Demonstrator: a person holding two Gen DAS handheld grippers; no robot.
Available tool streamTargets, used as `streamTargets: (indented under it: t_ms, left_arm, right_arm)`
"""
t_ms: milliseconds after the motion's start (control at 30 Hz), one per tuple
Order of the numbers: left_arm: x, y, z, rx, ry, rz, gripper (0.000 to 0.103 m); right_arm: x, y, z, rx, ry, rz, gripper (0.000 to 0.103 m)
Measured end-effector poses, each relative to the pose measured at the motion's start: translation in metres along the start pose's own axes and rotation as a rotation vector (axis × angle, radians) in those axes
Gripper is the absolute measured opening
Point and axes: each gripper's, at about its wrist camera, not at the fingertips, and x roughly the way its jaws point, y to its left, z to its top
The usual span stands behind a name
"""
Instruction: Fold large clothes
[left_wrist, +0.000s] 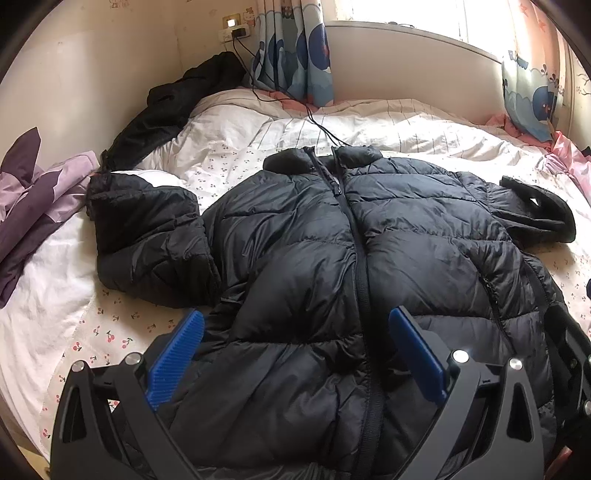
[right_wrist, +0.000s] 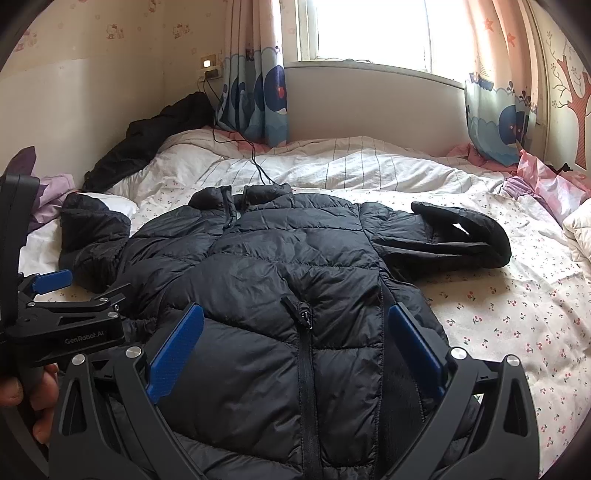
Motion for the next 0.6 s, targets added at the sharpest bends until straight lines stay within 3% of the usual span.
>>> streamTargets:
  t_ms: [600]
  left_arm:
    - [0.0004,-0.0016,-0.002,0.01,-0.005,0.017,0.096]
  right_arm:
    - [0.0052,-0.0071,-0.0012,0.062,0.033,0.062,0.096]
